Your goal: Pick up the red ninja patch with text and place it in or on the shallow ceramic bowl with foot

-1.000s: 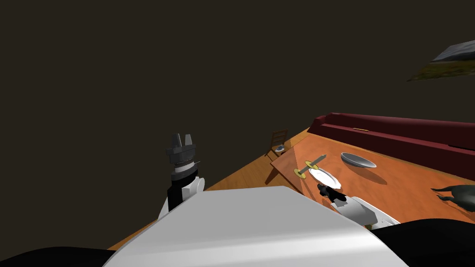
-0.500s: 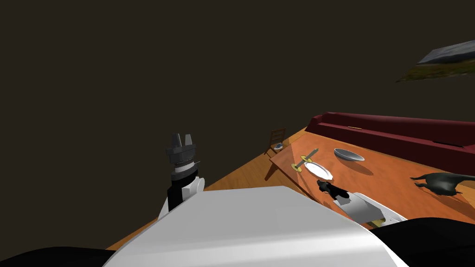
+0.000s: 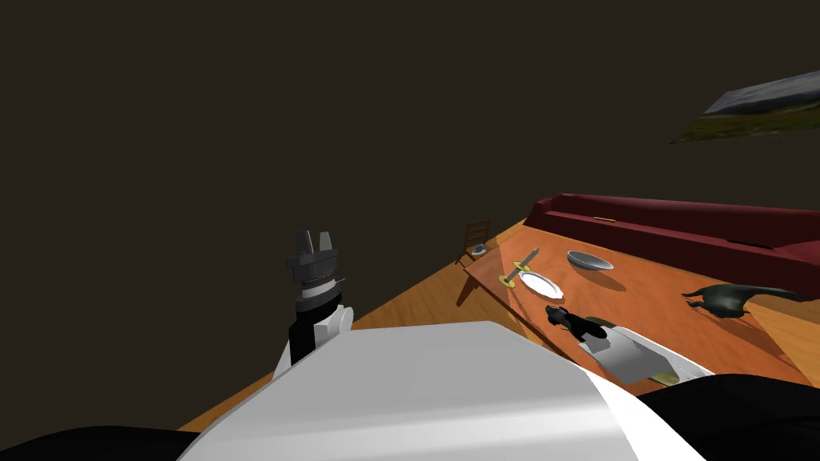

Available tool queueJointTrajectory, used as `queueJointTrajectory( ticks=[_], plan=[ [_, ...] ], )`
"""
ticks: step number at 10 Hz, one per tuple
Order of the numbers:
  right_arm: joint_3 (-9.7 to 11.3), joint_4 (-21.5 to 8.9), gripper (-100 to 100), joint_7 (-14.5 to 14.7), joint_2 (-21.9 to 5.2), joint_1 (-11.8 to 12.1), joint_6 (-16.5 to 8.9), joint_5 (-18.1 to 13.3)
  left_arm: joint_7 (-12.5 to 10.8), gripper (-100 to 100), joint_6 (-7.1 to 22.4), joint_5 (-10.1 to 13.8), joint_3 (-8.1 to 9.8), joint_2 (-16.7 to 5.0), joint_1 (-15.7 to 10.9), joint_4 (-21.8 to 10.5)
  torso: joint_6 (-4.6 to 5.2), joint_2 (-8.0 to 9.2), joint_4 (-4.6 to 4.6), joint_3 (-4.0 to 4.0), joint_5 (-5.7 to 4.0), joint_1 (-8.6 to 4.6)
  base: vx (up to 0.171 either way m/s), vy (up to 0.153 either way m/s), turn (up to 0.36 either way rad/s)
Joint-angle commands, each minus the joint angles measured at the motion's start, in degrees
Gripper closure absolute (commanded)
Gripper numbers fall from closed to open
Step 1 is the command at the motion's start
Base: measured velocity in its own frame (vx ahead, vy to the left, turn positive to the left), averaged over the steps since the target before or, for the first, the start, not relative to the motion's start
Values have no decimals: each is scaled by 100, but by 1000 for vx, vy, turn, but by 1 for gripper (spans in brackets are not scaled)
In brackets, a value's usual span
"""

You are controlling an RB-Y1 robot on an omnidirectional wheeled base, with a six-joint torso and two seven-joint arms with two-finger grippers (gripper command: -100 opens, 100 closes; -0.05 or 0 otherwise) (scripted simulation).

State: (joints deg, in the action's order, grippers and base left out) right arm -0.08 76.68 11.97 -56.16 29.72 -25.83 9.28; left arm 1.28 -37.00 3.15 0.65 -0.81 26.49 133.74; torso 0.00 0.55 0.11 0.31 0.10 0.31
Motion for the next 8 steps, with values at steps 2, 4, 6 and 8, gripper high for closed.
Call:
queueJointTrajectory(
  ticks=[2, 4, 6, 8],
  plan=[
    [26, 307, 100, -15, -208, 144, -70, 119, 0, 0, 0, 0, 0, 0, 0, 0, 2, 2, 0, 1, -1, 2, -108, 57, -22],
    [21, 510, 100, -17, -360, 252, -131, 219, 0, 0, 0, 0, 0, 0, 0, 0, 4, -1, -2, -1, -1, -9, -98, 22, -25],
    [-48, 822, 100, 3, -634, 441, -294, 446, 0, 0, 0, 0, 1, -1, 0, 0, 9, -8, -4, -5, 1, -25, -75, -28, -66],
    [-150, 990, 100, 34, -819, 562, -451, 645, 0, 0, 0, 0, 1, -1, 1, 0, 16, -22, -7, -14, 0, -56, -13, -102, -103]
  ],
)
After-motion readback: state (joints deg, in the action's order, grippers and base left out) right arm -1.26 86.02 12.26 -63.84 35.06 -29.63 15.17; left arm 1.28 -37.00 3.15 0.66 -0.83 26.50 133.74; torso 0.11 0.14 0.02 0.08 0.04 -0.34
